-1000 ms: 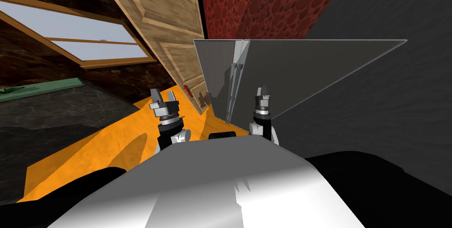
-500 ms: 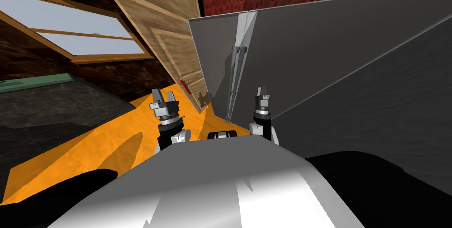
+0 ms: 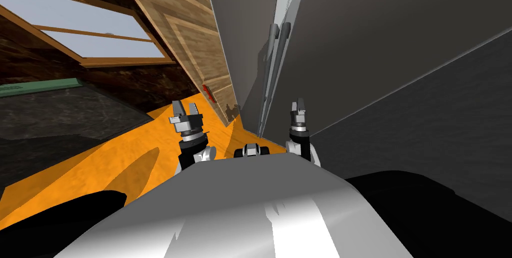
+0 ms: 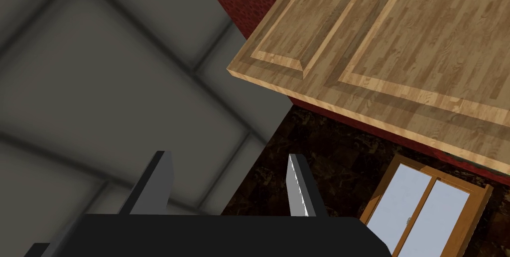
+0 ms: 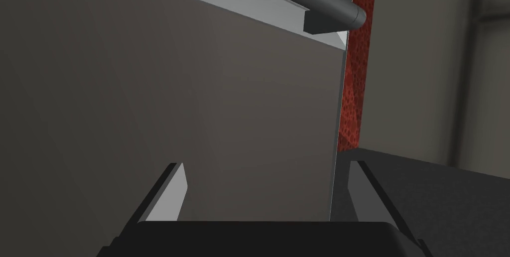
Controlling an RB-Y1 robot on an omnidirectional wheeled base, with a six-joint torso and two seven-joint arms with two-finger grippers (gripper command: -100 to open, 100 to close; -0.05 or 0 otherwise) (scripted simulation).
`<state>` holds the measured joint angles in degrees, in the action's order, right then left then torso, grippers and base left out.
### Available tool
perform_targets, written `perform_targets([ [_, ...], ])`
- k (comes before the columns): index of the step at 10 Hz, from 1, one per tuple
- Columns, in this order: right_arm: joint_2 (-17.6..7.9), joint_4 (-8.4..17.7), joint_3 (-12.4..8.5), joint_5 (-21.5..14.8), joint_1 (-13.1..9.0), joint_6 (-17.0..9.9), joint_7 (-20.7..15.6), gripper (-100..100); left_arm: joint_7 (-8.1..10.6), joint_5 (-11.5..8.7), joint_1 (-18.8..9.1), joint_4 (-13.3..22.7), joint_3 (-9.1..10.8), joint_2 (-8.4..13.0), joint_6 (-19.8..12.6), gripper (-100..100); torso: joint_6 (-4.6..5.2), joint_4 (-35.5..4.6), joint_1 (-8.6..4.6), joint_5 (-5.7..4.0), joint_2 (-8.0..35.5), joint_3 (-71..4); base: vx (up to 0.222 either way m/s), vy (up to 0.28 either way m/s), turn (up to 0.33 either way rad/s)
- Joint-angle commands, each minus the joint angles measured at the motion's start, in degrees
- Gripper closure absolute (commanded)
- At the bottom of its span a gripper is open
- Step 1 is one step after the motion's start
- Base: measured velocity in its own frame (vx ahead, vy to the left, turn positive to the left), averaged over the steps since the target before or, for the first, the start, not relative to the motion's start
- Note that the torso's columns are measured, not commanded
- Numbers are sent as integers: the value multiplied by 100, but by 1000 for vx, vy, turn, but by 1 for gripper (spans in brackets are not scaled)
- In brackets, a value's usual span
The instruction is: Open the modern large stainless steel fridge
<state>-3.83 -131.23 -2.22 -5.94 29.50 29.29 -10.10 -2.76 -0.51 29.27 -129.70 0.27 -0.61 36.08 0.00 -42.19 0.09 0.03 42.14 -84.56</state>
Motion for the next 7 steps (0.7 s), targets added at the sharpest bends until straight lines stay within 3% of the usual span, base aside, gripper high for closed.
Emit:
perform_targets([
  [1, -263, 99, -302, 148, 420, 118, -94, -100, 0, 0, 0, 0, 0, 0, 0, 0, 0, -5, 2, 0, 5, -4, 73, 101, 91],
  [4, -505, 327, -824, 425, 968, 322, -219, -100, 0, 0, 0, 0, 0, 0, 0, 0, -1, -9, -10, -3, 12, -2, 86, 114, 145],
  [5, -505, 327, -881, 425, 1050, 322, -219, -100, 0, 0, 0, 0, -1, -1, 0, 0, 0, -8, 2, 0, 9, -3, 75, 121, 44],
  [6, -572, 414, -1109, 533, 1210, 402, -267, -100, 0, 0, 1, 0, 0, 0, 0, 0, 2, -10, -8, -1, 19, 1, 76, 102, 79],
  [7, -572, 414, -1109, 533, 1299, 402, -267, -100, 0, 0, 0, 0, 0, 0, 0, 0, 0, -11, -16, -5, 19, 3, 57, 59, 69],
])
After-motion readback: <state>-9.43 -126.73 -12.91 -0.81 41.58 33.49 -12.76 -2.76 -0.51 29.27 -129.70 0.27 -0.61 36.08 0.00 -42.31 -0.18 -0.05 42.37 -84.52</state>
